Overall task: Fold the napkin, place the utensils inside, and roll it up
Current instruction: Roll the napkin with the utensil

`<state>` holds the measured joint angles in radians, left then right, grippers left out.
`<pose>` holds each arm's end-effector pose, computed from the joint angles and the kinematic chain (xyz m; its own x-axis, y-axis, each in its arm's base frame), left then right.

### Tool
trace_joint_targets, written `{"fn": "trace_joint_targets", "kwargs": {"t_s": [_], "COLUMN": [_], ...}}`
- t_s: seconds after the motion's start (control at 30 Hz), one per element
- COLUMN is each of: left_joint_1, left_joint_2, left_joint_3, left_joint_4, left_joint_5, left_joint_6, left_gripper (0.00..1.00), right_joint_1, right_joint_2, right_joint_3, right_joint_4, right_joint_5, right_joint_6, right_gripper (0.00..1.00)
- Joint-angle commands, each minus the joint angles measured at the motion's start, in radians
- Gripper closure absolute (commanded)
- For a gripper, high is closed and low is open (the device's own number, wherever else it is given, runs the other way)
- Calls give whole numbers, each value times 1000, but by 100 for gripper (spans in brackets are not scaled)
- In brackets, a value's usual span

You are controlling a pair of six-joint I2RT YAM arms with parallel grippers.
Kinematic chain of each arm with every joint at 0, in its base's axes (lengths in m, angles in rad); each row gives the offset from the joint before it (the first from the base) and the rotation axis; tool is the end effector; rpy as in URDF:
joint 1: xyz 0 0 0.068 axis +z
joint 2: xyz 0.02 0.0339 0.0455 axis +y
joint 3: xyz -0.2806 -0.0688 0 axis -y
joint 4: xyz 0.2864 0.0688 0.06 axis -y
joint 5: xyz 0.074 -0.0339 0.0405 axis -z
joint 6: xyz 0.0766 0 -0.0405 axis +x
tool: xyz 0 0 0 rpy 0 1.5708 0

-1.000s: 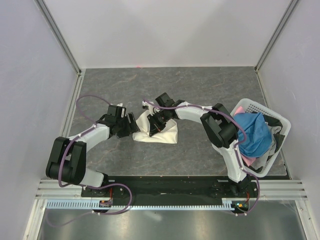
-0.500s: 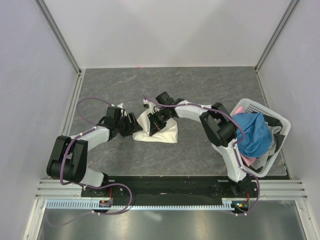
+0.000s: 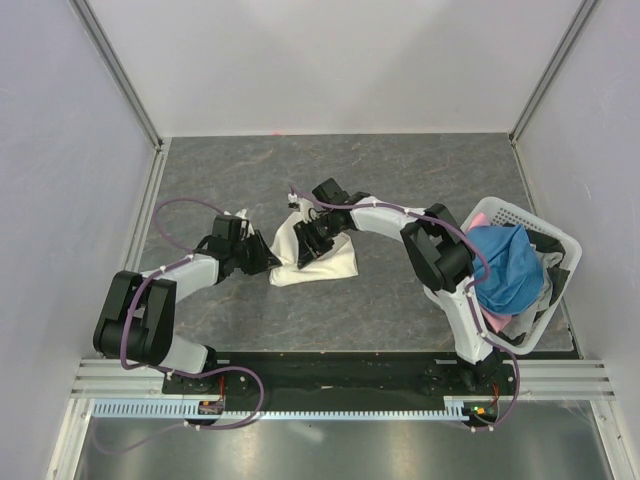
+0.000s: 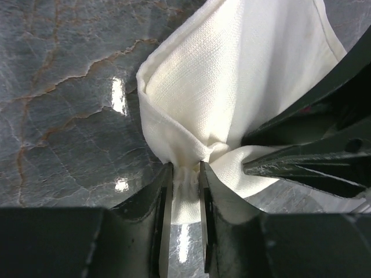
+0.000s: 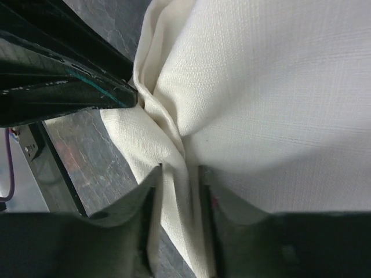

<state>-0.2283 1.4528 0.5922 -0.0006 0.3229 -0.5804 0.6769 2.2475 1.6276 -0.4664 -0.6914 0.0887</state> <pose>0.3011 -0.0949 0.1029 -0.8461 -0.3373 -0.4128 -0.0573 0.8275 -0.5586 0.3792 0.3673 0.0970 -0.7503 -0.5154 -0.4139 -0.6501 0.4620 0.6033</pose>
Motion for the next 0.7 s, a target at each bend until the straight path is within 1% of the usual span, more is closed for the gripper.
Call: {"fn": "trace_joint_targets", "kwargs": {"t_s": [0.0, 0.07, 0.1, 0.13, 0.2, 0.23, 0.3, 0.43, 0.53, 0.67], "left_joint_1": [-3, -5, -5, -5, -5, -5, -5, -5, -5, -5], "left_joint_2": [29, 34, 34, 34, 34, 34, 34, 41, 46, 49], "left_joint_3": [6, 12, 17, 18, 23, 24, 27, 37, 44, 50], "left_joint_4": [-96, -113, -121, -125, -139, -144, -151, -160, -170, -176], "left_joint_5": [31, 30, 27, 22, 12, 8, -1, -4, -5, -5], "left_joint_6": [10, 13, 11, 13, 13, 16, 19, 30, 34, 42], "left_gripper": [74, 75, 75, 75, 76, 76, 76, 76, 76, 76], "right_joint_1": [-16, -16, -16, -16, -17, -14, -16, -17, -33, -69], "right_joint_2": [-78, -145, -173, -228, -279, -323, -351, -393, -404, -393], "right_joint_3": [32, 9, -6, -21, -78, -119, -162, -308, -382, -423], "right_joint_4": [-2, 12, 23, 41, 52, 58, 60, 98, 146, 169], "right_joint_5": [82, 111, 122, 138, 180, 191, 202, 153, 144, 153], "right_joint_6": [-32, -37, -38, -29, -18, 6, 38, 106, 157, 193], "right_gripper": [49, 43, 36, 35, 33, 32, 32, 32, 33, 35]}}
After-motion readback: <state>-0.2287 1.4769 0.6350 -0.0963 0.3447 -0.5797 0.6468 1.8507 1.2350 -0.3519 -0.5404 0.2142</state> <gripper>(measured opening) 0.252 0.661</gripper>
